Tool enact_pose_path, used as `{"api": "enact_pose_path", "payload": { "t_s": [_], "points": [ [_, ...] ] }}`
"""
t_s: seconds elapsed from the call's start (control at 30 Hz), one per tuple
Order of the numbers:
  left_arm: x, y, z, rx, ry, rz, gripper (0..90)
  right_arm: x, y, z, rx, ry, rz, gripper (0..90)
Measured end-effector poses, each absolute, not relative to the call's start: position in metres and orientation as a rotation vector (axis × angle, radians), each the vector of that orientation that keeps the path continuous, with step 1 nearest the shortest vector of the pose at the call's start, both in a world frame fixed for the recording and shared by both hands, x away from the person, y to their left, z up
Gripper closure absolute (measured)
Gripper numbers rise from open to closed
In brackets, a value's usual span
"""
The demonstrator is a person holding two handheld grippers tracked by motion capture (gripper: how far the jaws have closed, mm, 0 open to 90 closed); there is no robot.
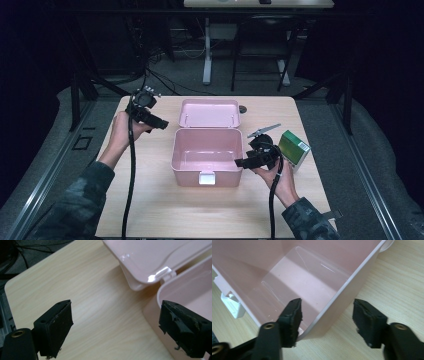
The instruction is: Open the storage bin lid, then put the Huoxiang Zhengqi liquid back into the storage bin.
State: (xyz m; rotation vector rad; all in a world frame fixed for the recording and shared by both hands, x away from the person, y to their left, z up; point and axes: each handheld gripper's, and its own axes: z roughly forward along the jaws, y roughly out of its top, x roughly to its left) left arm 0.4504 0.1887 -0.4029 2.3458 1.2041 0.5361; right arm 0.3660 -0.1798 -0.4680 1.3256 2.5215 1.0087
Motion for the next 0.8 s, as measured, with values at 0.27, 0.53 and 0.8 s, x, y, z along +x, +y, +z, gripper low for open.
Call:
{"api": "enact_pose_path", "payload": {
  "t_s": [0.27, 0.53, 0.8],
  "points": [
    [0.418, 0.216, -0.43, 2.345, 1.267, 0.541, 7.3, 0.363, -0.193, -0.452, 1.285, 2.502, 1.018, 18.5],
    [0.386, 0.227, -0.464, 2.327, 1.299, 0.542, 3.9, 0.358, -0.204, -0.445, 1.251, 2.567, 0.969, 14.3],
    [0.364, 0.24, -0.501, 2.38, 1.336, 0.527, 0.4, 0.352, -0.217, -0.44, 1.212, 2.635, 0.865, 8.4]
  ]
}}
